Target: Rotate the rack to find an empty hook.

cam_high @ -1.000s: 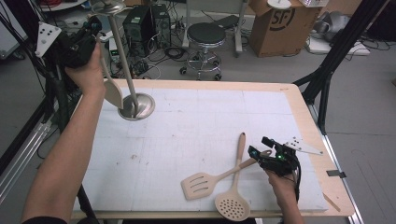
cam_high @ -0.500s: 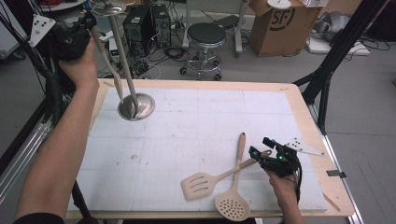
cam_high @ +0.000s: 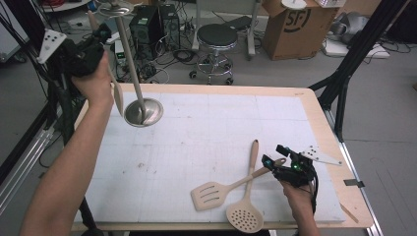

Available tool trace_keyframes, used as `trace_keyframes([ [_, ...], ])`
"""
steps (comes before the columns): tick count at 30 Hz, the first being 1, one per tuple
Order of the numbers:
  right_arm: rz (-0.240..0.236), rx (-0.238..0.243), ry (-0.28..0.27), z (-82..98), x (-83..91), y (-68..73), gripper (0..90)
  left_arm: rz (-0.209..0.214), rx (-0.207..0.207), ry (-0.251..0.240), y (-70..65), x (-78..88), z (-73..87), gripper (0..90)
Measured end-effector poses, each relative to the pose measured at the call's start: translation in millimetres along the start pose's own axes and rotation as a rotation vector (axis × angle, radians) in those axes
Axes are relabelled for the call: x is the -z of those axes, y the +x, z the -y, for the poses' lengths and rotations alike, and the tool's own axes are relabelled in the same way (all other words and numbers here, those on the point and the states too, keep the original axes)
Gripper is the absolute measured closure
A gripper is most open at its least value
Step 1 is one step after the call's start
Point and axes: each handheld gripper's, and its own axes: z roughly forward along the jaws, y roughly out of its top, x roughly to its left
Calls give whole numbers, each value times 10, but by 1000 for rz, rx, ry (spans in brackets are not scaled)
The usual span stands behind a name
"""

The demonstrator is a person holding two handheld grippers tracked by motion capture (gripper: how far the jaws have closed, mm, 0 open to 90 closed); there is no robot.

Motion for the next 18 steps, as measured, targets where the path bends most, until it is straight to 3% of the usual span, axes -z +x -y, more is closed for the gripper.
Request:
trace_keyframes([
  [5, -2, -1, -6, -4, 2, 12, 144, -5, -16, -3, -131, -96, -28, 900],
  [9, 1, 3, -4, -2, 8, 12, 144, -44, -19, -12, -162, -167, -51, 900],
  [14, 6, 17, 1, 1, 22, 23, 144, -85, -26, 2, -58, -167, -36, 899],
  [18, 9, 13, 4, 8, 31, 20, 144, -76, -23, -7, -6, -130, -61, 899],
])
